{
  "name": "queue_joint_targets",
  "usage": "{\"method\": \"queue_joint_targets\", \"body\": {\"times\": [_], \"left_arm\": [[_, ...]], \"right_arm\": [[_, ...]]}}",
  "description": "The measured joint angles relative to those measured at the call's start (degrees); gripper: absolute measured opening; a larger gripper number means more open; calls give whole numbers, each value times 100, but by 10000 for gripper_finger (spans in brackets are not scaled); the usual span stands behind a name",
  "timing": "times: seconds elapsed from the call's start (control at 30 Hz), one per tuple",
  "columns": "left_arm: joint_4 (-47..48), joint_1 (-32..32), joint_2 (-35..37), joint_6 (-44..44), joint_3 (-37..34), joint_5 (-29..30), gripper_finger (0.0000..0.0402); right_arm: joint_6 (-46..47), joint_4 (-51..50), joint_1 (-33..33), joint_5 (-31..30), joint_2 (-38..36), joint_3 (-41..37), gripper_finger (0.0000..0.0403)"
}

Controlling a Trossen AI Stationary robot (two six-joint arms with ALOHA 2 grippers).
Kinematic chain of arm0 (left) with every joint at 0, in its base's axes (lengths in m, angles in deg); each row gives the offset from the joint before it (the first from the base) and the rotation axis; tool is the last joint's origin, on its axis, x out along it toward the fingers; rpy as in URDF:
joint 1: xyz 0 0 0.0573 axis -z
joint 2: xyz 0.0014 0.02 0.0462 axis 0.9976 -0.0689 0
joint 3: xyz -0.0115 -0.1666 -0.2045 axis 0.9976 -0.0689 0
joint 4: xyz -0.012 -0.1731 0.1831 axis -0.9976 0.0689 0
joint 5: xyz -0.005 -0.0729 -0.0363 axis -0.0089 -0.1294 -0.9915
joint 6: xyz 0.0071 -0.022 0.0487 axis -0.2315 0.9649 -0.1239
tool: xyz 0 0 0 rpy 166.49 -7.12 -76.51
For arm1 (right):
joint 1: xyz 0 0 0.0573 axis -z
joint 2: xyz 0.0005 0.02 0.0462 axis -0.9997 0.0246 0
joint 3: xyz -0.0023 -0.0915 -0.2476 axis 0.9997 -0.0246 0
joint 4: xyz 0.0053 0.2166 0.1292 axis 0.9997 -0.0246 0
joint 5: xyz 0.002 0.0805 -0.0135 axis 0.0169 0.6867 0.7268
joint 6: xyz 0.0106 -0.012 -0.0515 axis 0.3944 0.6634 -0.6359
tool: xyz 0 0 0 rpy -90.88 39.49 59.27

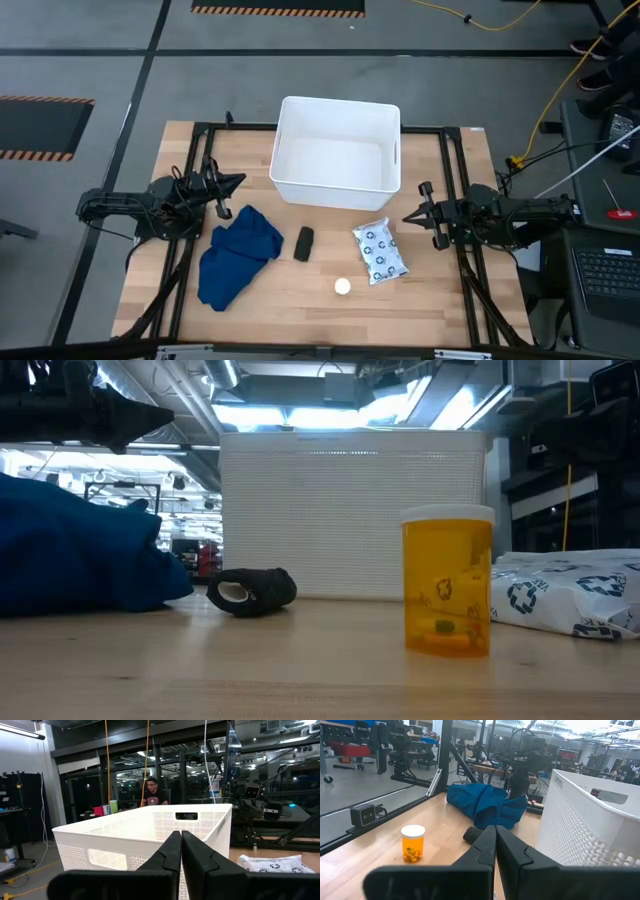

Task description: Pick & place medical supplies in basket/bin

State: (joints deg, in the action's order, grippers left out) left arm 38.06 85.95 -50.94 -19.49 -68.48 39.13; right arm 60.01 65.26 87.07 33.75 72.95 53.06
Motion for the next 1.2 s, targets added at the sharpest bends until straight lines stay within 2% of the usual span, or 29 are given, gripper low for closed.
{"method": "queue_joint_targets", "body": {"times": [0.13, 0.63, 0.9, 1.2], "left_arm": [[2, -1, -1, 0, 1, 0, 7], [0, -2, 0, 0, 2, -2, 6], [2, 0, -1, 0, 2, 0, 7], [2, 0, 0, 0, 2, -2, 8]], "right_arm": [[-495, 0, -2, -5, -1, 2, 15], [-401, 0, 0, -1, -1, 2, 15], [593, 28, -1, 8, -1, 2, 15], [500, 11, -2, 8, 1, 2, 15]]}}
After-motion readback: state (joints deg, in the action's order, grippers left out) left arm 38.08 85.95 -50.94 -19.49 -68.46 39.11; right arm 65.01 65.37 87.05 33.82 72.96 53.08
